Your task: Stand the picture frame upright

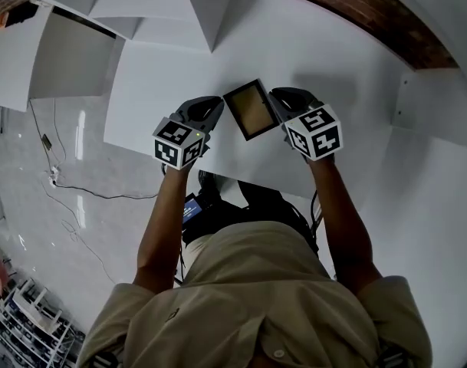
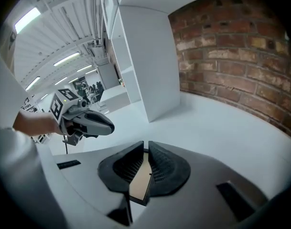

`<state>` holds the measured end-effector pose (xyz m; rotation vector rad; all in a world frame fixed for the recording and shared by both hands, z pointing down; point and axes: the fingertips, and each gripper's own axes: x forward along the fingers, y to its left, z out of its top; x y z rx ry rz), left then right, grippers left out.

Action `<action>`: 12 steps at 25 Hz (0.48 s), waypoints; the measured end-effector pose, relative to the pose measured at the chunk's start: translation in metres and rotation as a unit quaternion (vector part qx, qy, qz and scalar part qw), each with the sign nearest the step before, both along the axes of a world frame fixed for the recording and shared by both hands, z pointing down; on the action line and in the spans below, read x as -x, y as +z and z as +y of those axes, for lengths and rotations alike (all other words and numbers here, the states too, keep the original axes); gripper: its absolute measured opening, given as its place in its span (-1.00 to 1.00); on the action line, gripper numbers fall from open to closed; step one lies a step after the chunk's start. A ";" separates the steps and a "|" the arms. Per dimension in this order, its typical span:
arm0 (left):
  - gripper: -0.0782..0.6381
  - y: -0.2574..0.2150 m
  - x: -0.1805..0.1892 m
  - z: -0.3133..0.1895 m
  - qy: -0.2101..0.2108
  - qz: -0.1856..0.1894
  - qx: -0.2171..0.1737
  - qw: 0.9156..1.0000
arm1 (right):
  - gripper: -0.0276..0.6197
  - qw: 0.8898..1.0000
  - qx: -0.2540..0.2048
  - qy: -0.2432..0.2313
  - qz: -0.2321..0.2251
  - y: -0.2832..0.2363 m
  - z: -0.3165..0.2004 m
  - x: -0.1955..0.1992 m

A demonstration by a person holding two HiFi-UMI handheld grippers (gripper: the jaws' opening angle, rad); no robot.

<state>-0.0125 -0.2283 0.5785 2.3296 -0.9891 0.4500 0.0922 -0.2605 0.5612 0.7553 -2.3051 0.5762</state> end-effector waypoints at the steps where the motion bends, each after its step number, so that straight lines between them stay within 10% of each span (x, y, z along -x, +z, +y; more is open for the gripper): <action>1: -0.76 0.008 0.001 0.000 -0.006 0.002 0.008 1.000 | -0.83 1.000 0.007 -0.005 0.006 0.011 -0.002 0.003; 12: -0.62 0.057 0.007 -0.001 -0.055 0.020 0.056 0.997 | -0.66 0.995 0.061 -0.028 0.072 0.095 -0.015 0.020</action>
